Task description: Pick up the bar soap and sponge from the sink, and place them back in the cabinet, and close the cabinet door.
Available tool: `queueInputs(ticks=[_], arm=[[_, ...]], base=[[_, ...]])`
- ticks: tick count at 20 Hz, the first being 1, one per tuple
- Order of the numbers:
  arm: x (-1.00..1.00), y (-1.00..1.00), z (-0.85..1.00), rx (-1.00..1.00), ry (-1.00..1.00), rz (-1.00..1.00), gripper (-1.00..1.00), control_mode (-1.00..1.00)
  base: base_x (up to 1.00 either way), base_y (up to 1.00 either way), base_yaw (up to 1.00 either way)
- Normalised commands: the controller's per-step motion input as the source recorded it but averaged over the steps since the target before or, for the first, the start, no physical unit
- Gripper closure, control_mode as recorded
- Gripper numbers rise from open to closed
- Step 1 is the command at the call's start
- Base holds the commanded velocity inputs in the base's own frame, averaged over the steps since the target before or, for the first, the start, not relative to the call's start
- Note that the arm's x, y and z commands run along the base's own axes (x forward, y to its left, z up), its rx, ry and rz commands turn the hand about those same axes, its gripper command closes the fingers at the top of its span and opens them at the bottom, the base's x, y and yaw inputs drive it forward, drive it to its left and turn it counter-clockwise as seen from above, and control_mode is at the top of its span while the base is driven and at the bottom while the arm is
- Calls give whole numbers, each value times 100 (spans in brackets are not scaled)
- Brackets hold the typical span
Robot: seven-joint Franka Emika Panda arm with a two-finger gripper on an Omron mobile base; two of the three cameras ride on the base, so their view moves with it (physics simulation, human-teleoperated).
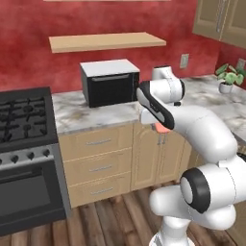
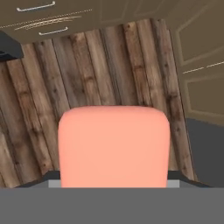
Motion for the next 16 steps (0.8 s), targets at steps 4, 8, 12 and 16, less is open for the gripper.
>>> queueInputs(ticks=[4,8,12,16], arm=[[0,0,0,0,0,0,100,100],[0,0,0,0,0,0,100,100],[0,0,0,0,0,0,100,100],[0,0,0,0,0,0,100,100]], base=[[49,-9,-21],[36,-15,-32],[48,-4,-38],[58,0,-42]])
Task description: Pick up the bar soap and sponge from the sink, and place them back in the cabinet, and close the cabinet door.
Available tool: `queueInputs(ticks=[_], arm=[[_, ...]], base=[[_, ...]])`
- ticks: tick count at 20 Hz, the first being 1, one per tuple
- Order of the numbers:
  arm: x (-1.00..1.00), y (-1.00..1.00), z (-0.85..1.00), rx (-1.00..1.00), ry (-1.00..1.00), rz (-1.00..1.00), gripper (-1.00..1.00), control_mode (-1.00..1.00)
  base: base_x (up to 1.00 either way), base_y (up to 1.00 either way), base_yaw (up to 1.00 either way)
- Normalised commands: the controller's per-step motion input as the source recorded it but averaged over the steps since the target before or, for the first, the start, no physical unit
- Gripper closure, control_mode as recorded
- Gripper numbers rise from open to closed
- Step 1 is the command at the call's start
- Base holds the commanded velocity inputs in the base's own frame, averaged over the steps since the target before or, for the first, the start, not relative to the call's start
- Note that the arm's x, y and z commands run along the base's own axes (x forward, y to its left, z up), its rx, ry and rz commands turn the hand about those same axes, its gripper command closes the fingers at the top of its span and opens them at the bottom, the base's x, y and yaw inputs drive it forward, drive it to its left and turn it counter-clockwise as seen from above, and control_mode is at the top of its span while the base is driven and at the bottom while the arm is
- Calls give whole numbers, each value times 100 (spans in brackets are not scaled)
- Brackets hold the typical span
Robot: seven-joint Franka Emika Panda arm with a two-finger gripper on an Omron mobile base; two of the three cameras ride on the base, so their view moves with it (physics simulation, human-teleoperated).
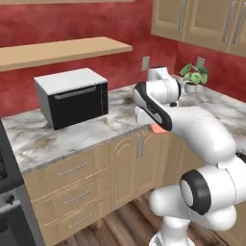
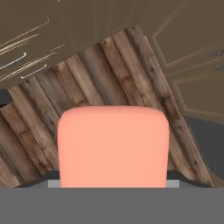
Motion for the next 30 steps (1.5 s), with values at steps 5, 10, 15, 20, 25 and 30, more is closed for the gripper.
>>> queueInputs(ticks=[5,10,15,20,25,30], arm=[[0,0,0,0,0,0,100,100],[0,0,0,0,0,0,100,100],[0,0,0,0,0,0,100,100],[0,0,0,0,0,0,100,100],[0,0,0,0,0,0,100,100],[0,0,0,0,0,0,100,100]], base=[[59,-1,-45],[48,-3,-50],[25,-22,-49],[12,-39,-42],[20,-33,-40],[33,-22,-39]])
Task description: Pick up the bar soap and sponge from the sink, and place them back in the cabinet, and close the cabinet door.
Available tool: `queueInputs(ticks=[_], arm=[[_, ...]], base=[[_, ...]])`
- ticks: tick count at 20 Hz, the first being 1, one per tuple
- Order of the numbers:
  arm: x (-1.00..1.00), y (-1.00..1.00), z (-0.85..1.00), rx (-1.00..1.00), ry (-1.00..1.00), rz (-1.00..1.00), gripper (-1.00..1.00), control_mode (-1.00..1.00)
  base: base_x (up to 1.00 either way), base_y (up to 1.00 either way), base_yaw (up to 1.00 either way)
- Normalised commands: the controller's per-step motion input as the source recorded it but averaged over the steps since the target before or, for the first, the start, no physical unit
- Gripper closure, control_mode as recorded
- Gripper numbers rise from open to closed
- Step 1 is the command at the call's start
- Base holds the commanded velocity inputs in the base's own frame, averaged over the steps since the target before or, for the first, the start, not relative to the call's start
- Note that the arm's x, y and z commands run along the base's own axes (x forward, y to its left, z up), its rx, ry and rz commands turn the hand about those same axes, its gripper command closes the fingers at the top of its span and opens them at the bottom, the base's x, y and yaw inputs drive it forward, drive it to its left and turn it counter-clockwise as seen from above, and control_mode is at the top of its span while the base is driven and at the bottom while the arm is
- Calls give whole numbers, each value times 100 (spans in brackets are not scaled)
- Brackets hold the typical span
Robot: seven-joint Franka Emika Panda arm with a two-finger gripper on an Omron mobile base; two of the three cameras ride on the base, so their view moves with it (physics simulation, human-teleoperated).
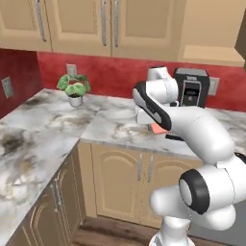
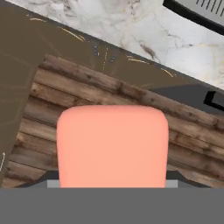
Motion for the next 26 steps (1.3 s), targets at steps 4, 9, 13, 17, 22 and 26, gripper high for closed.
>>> queueInputs(ticks=[4,9,13,17,22,26], arm=[[0,0,0,0,0,0,100,100],[0,0,0,0,0,0,100,100],[0,0,0,0,0,0,100,100],[0,0,0,0,0,0,100,100],[0,0,0,0,0,0,100,100],[0,0,0,0,0,0,100,100]], base=[[39,-5,-43],[51,0,-44],[56,0,-41],[49,3,-28],[37,1,-25],[27,14,-23]])
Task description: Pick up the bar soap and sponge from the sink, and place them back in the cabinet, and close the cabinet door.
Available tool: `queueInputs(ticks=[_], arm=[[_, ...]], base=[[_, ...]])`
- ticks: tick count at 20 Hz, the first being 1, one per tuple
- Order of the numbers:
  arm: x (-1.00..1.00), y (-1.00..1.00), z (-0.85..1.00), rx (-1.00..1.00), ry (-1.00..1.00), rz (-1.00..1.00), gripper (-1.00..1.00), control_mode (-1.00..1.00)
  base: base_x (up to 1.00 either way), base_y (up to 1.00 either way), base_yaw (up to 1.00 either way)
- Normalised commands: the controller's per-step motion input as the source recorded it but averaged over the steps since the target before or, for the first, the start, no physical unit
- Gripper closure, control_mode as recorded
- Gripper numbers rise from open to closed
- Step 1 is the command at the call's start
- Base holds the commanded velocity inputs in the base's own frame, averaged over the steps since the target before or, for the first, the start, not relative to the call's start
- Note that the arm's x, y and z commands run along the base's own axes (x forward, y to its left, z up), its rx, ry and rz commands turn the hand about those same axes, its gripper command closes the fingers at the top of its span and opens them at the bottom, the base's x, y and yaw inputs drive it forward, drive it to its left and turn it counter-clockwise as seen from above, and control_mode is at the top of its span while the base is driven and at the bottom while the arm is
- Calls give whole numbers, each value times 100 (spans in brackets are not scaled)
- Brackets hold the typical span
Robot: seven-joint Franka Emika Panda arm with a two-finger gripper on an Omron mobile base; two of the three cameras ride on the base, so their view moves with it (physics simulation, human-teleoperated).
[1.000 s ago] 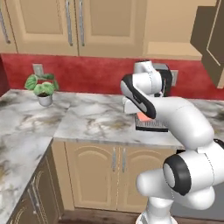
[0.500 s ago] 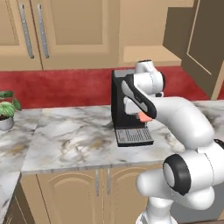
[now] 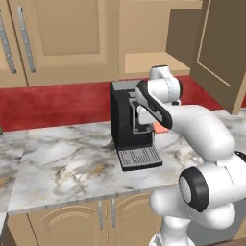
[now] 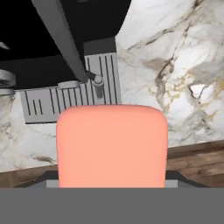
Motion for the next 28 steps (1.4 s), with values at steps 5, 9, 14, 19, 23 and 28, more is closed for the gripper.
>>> queueInputs(ticks=[5,9,14,19,23,28], arm=[[0,0,0,0,0,0,100,100],[0,0,0,0,0,0,100,100],[0,0,0,0,0,0,100,100],[0,0,0,0,0,0,100,100],[0,0,0,0,0,0,100,100],[0,0,0,0,0,0,100,100]], base=[[20,11,-11],[12,27,-6],[20,37,-3],[43,26,-1],[51,11,-3],[32,3,-2]])
